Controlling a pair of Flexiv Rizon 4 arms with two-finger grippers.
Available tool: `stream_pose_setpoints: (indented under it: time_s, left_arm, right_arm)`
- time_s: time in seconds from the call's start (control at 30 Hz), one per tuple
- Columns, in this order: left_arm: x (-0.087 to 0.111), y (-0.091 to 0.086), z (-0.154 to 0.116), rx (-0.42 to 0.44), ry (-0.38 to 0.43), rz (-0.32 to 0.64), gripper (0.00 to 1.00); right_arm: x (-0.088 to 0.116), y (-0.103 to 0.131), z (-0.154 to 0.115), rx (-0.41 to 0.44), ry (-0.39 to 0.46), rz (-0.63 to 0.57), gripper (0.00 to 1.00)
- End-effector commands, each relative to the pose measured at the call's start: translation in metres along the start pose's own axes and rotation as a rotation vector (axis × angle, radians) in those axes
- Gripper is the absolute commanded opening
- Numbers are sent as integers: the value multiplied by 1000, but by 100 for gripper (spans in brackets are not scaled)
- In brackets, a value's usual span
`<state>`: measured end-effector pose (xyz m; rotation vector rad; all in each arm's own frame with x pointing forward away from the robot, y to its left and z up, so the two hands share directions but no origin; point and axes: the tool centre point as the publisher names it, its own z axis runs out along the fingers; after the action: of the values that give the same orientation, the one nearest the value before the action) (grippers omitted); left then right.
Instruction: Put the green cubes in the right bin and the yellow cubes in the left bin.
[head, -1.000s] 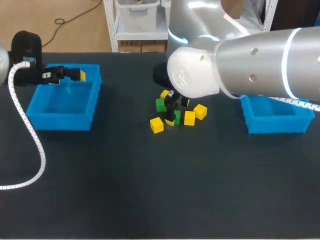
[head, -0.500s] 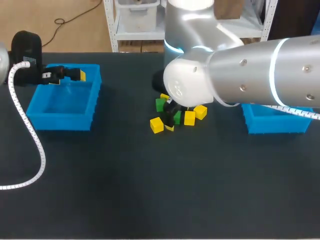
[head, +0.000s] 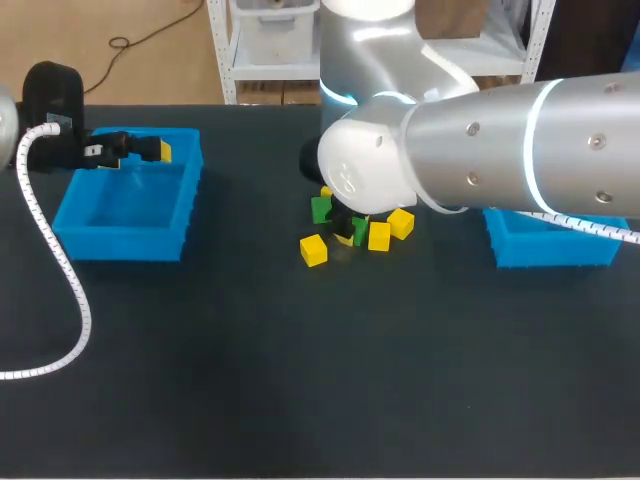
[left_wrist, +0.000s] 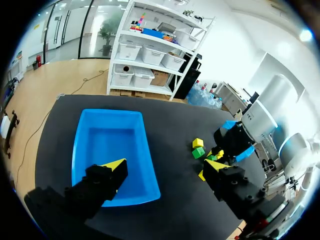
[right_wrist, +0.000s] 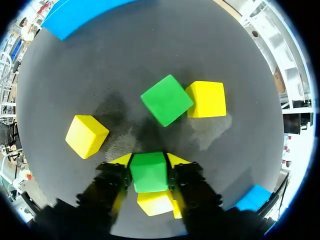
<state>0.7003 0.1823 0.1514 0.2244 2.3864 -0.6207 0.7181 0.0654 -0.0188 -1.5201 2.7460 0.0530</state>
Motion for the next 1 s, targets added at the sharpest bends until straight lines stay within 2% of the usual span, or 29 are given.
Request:
stream_pose_setpoints:
  time_s: [0.03, 0.17, 0.27, 0.5, 0.73, 0.83, 0.97, 1.0]
  left_arm:
    - [1, 2, 0, 12, -7, 2, 100]
    - [1, 2, 0, 12, -7, 2, 100]
    - [1, 2, 0, 12, -7, 2, 100]
    - [1, 2, 0, 12, -7, 2, 100]
    - [1, 2, 0, 12, -7, 2, 100]
    - [1, 2, 0, 12, -7, 2, 100]
    - [1, 2, 0, 12, -7, 2, 100]
    - [1, 2, 0, 12, -7, 2, 100]
  right_arm:
    - [3, -3, -15, 34, -42, 16, 0]
    - [2, -26, -54, 96, -132, 80, 0]
    - [9, -52, -83, 159, -193, 162, 0]
    - [56, -120, -131, 296, -264, 418, 0]
    - [122, -167, -130, 341, -212, 732, 0]
    - [150, -177, -119, 347, -172, 842, 0]
    - [173, -177, -103, 329, -119, 927, 0]
    - [175, -176, -99, 316, -109, 931, 12]
